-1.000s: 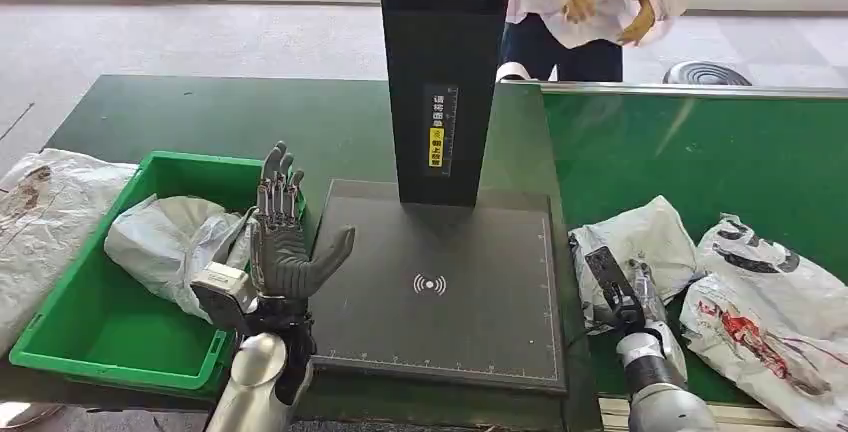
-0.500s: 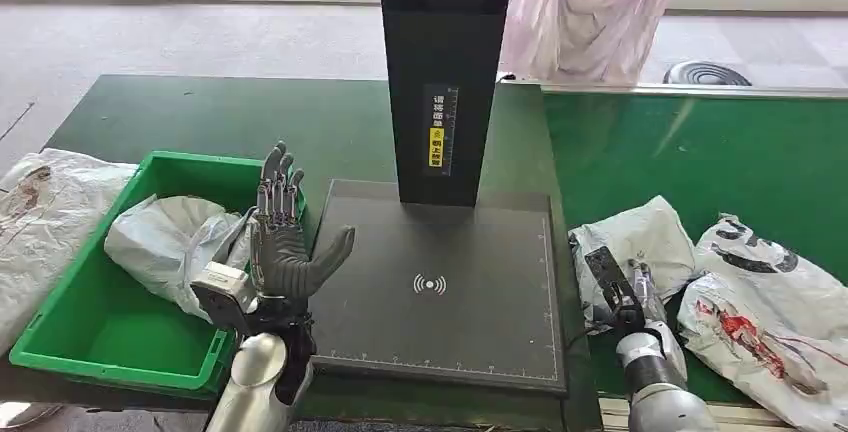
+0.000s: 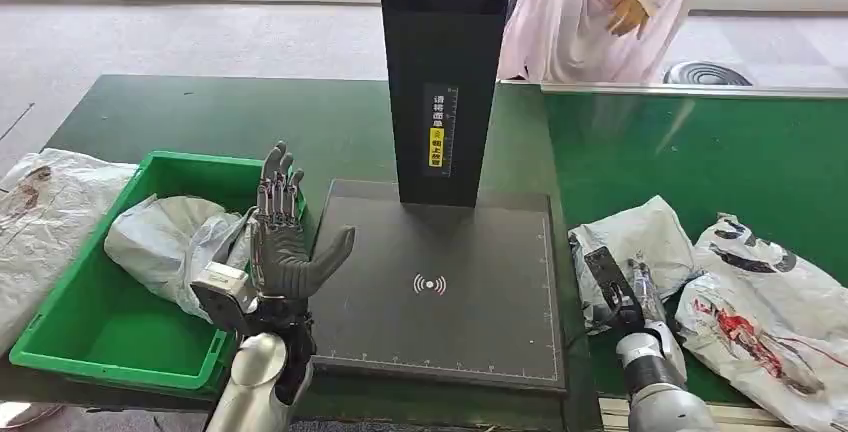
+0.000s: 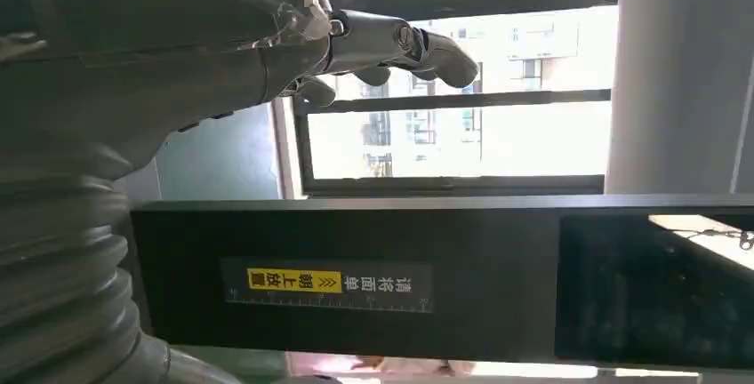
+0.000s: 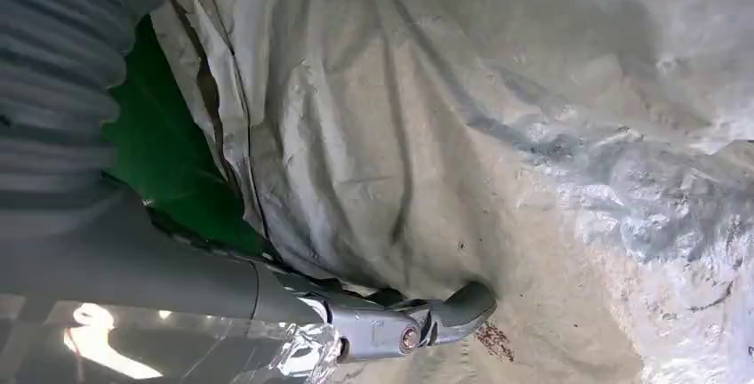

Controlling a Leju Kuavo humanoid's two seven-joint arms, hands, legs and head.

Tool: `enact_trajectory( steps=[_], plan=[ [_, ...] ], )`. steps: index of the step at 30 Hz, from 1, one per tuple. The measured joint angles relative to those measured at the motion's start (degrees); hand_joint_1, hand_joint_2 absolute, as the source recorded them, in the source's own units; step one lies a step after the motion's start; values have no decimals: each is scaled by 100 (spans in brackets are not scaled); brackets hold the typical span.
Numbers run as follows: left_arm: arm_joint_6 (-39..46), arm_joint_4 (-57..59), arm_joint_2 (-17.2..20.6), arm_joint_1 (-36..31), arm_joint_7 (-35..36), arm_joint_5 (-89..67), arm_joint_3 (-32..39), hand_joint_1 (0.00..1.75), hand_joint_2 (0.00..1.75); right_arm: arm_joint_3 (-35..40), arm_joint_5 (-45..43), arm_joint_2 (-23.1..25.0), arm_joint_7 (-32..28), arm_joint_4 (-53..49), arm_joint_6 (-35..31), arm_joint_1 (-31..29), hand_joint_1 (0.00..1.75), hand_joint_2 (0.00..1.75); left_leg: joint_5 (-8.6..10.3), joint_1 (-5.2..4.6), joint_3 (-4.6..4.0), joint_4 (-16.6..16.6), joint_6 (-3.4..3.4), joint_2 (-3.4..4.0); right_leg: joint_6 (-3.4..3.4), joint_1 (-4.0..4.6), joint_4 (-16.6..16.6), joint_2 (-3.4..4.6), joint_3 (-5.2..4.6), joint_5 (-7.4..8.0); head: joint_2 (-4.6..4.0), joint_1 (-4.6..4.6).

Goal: Moved the parcel from conveyor to table for the left to box.

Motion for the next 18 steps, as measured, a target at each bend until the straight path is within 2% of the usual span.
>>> enact_trajectory(
  steps=[18],
  plan=[
    [0, 0, 0, -1, 0, 2, 0, 0, 175, 2, 0, 0, 0, 4, 0, -1, 0, 175, 0, 0, 0, 0, 0, 0, 0, 0, 0, 0, 0, 0, 0, 0]
  ],
)
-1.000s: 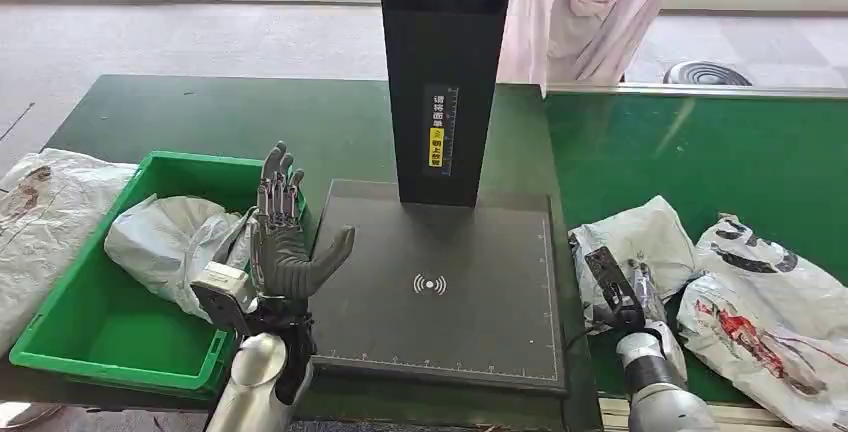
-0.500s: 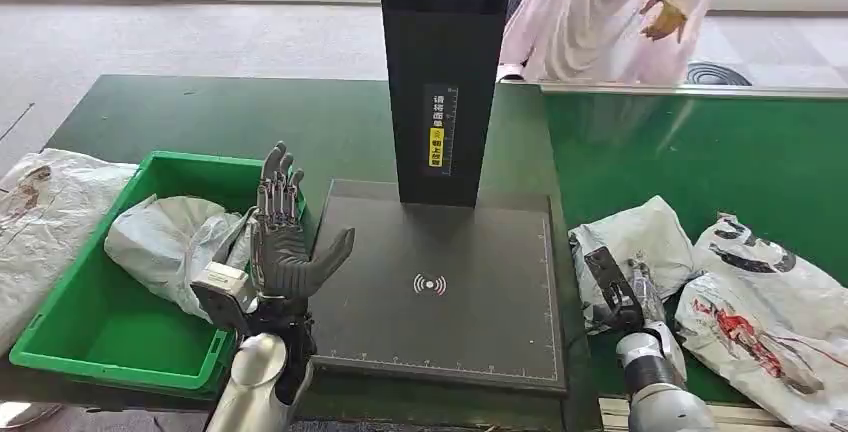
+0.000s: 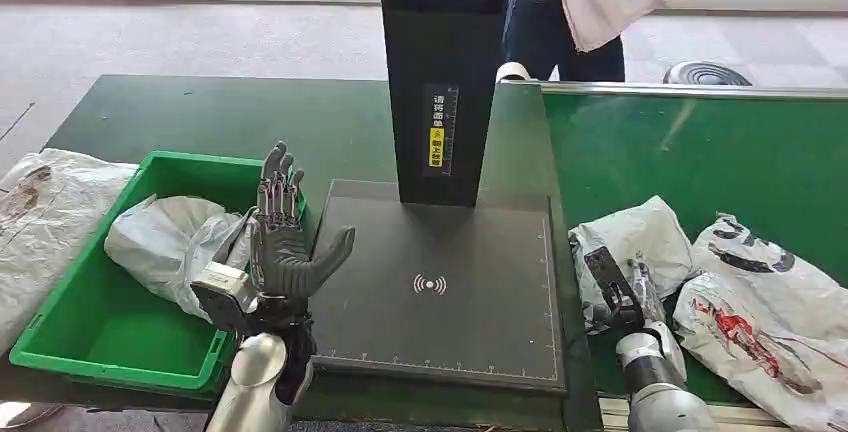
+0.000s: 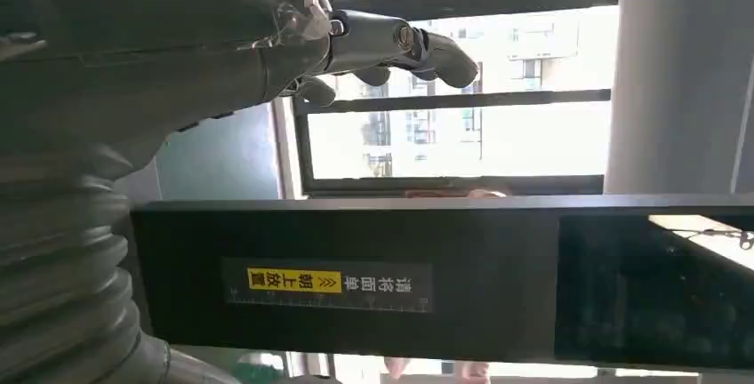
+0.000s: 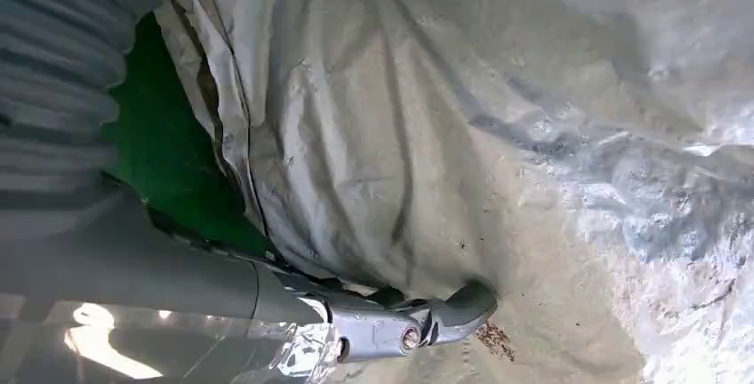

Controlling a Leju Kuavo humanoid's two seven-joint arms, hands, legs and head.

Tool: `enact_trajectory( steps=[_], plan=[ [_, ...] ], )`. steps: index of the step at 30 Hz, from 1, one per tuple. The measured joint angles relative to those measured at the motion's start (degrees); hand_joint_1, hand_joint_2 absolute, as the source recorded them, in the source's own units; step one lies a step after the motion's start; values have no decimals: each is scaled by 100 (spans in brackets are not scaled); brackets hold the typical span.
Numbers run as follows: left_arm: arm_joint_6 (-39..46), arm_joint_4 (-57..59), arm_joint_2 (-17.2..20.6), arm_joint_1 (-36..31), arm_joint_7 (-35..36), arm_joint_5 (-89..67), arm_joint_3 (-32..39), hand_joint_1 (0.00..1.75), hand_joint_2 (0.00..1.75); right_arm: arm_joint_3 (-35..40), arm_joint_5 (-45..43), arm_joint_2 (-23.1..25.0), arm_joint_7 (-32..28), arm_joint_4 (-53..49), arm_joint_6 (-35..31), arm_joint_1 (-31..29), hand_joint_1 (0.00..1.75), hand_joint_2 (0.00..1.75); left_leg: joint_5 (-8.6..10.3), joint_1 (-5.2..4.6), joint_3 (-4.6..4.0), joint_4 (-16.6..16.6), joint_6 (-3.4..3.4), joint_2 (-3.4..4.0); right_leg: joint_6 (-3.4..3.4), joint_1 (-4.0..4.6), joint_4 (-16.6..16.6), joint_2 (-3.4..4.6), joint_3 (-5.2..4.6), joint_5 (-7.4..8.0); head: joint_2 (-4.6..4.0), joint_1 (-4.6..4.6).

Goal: Moved the parcel from conveyor to table for the left to box.

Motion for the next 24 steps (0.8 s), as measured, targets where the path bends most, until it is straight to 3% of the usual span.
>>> enact_trajectory(
  steps=[24],
  plan=[
    [0, 0, 0, 1, 0, 0, 0, 0, 175, 4, 0, 0, 0, 4, 0, 0, 0, 175, 0, 0, 0, 0, 0, -1, 0, 0, 0, -1, 0, 0, 0, 0]
  ],
)
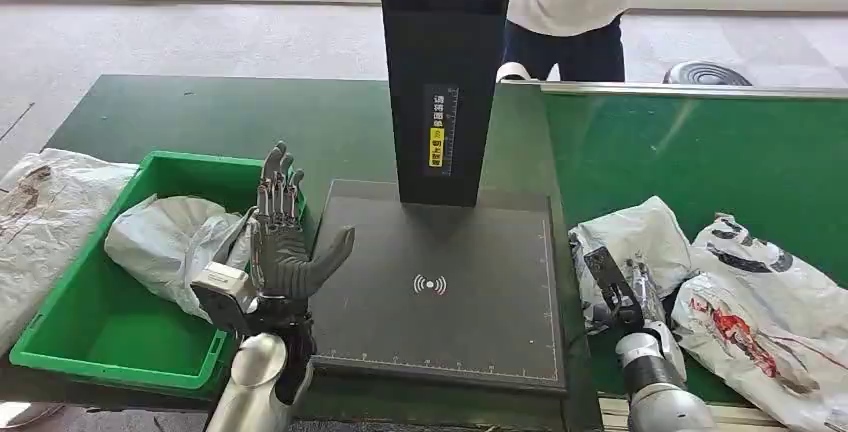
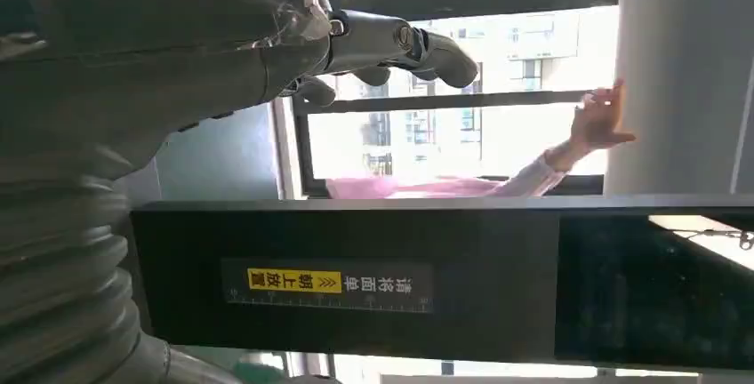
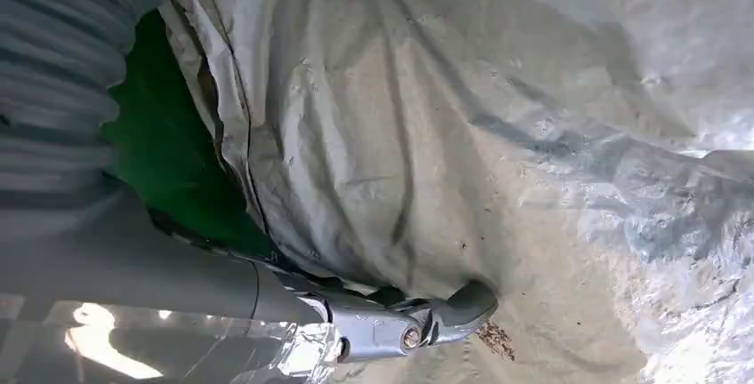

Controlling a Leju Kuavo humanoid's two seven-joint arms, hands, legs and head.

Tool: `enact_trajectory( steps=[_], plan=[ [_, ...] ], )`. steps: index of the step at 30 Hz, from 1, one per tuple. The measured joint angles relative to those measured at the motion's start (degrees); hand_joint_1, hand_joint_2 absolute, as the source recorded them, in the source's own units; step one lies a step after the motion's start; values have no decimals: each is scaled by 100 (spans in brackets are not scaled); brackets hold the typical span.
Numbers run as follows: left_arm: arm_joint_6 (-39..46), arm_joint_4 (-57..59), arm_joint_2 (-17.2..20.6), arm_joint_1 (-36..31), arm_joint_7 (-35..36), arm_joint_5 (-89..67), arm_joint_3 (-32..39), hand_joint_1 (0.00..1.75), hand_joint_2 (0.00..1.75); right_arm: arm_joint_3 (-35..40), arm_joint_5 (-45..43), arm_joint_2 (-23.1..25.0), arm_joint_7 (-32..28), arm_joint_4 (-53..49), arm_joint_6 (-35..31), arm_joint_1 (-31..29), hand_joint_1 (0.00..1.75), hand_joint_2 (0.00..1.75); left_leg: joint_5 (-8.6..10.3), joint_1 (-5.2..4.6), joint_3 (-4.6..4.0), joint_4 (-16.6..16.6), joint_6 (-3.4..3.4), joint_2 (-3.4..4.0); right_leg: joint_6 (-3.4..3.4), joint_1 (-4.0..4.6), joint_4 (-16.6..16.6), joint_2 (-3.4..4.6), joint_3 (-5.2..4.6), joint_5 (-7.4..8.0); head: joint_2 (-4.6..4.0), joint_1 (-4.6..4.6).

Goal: Moved the parcel from conveyor to table for the left to box.

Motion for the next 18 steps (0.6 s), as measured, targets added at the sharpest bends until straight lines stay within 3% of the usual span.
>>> enact_trajectory(
  steps=[18],
  plan=[
    [0, 0, 0, -1, 0, -2, 0, 0, 175, 0, 0, 0, -2, 0, 0, 0, 0, 175, 0, 0, 0, 0, 0, 0, 0, 0, 0, 0, 0, 0, 0, 0]
  ],
)
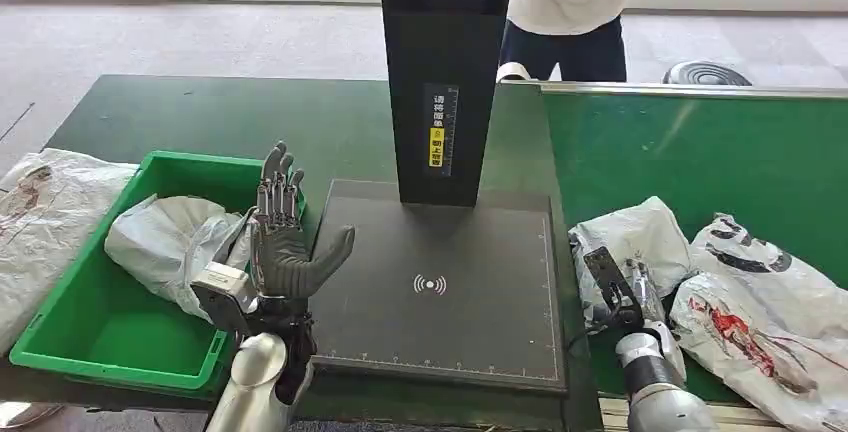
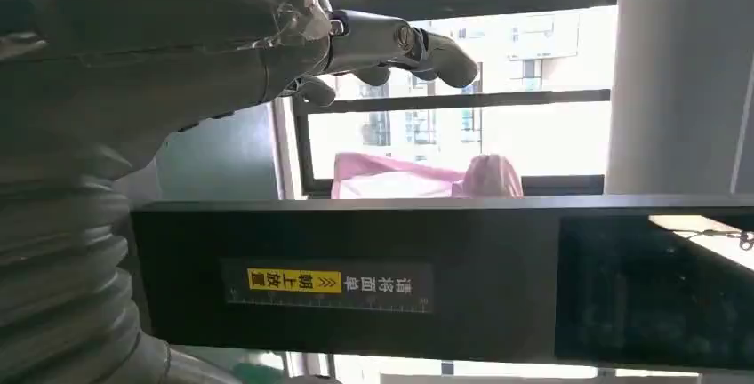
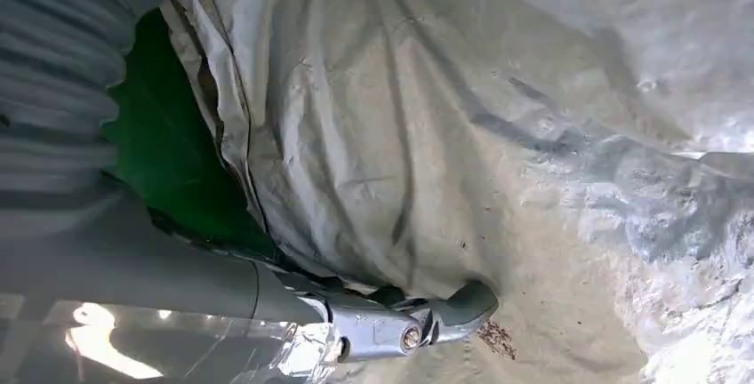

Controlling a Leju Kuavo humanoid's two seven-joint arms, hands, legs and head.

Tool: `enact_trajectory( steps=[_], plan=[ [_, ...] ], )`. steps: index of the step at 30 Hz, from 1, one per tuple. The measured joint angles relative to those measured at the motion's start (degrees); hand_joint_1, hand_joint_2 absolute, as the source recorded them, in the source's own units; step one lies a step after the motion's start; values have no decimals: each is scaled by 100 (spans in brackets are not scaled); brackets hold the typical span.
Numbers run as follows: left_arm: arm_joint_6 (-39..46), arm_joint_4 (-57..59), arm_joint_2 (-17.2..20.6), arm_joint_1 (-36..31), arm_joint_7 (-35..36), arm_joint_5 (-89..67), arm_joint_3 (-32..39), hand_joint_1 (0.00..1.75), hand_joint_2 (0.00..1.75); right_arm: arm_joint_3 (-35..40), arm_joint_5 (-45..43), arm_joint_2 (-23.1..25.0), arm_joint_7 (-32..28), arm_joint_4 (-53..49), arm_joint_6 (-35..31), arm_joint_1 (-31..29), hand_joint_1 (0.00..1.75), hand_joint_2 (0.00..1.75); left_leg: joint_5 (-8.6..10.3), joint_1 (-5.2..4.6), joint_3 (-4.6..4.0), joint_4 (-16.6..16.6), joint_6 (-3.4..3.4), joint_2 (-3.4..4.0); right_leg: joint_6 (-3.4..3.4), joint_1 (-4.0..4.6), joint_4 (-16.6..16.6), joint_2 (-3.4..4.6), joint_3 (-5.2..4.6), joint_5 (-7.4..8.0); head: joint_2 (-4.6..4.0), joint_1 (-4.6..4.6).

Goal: Moved the parcel from conveyor to table for the left to box.

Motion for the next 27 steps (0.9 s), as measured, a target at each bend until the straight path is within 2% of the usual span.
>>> enact_trajectory(
  steps=[27],
  plan=[
    [0, 0, 0, 0, 0, 0, 0, 0, 175, 2, 0, 0, 0, 2, 0, 0, 0, 175, 0, 0, 0, 0, 0, 0, 0, 0, 0, 0, 0, 0, 0, 0]
  ],
)
